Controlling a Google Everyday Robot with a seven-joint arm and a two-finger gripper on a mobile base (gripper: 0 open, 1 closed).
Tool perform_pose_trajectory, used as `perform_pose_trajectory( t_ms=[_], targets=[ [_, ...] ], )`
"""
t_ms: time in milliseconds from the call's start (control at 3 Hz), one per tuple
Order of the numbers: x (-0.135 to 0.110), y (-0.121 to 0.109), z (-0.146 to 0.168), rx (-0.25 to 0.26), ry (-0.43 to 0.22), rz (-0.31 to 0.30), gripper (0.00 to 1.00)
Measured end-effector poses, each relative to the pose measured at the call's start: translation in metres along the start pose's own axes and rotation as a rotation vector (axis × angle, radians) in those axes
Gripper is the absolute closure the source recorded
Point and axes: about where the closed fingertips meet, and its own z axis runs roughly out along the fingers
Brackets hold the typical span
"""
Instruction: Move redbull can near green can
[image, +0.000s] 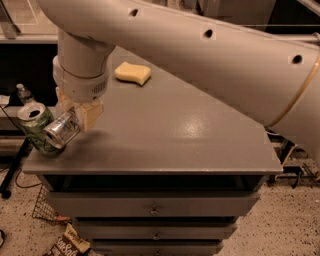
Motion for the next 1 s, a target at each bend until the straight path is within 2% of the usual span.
perform_pose_trajectory(
  t_ms=[333,667,1000],
  targets=[
    [-0.0021,-0.0001,0.0156,-0.001,-0.026,-0.004,1.00],
    [-0.0028,-0.0001,0.0154,-0.001,-0.025,-0.006,0.84],
    [-0.0037,0.0000,0.0152,-0.001,-0.024,-0.008,0.61]
  ],
)
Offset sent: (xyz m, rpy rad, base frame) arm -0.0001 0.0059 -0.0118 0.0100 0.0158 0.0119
